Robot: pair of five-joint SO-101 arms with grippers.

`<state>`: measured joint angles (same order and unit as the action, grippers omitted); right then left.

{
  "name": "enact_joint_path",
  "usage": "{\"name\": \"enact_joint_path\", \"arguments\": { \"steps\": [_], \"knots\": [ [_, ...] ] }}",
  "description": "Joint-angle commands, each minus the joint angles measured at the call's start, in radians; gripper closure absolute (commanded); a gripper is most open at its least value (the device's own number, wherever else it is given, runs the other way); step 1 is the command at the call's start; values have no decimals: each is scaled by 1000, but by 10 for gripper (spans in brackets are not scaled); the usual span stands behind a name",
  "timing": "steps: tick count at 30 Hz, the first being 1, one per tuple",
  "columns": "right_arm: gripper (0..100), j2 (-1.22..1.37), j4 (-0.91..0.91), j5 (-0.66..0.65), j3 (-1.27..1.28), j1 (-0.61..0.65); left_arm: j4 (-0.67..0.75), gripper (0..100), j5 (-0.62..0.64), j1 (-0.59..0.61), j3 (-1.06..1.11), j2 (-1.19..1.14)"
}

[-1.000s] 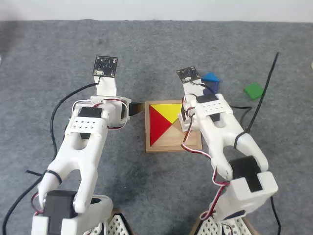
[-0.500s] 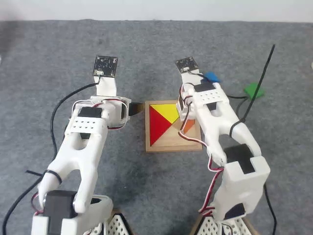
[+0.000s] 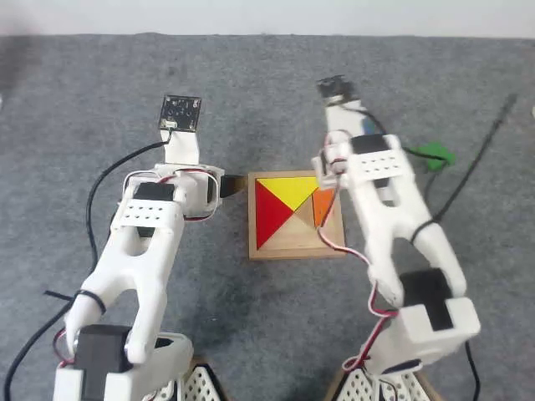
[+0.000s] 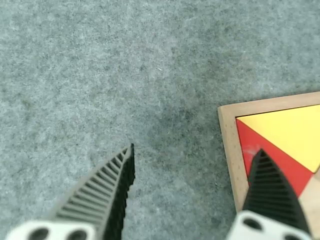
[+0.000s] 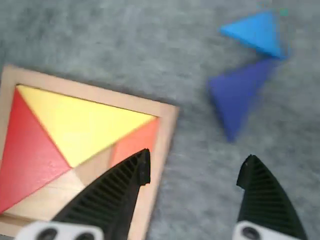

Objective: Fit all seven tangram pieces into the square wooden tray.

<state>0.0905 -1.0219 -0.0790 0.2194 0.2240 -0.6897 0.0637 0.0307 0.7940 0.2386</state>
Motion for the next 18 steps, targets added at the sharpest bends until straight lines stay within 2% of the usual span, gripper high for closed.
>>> {"name": "enact_joint_path", "arguments": {
  "steps": [1,4,9,12,18],
  "knots": [
    [699,-65,-67,-51,-95,-105,17,652,2,-5,-4,6],
    [699,-19,-133,-147,-201,-194,20,652,2,-5,4,6],
    [696,160,-245,-462,-440,-280,20,652,2,-3,4,6],
    [695,298,-317,-557,-634,-326,20,652,2,-3,4,6],
    [584,595,-443,-767,-991,-401,21,652,2,2,5,5]
  ]
}}
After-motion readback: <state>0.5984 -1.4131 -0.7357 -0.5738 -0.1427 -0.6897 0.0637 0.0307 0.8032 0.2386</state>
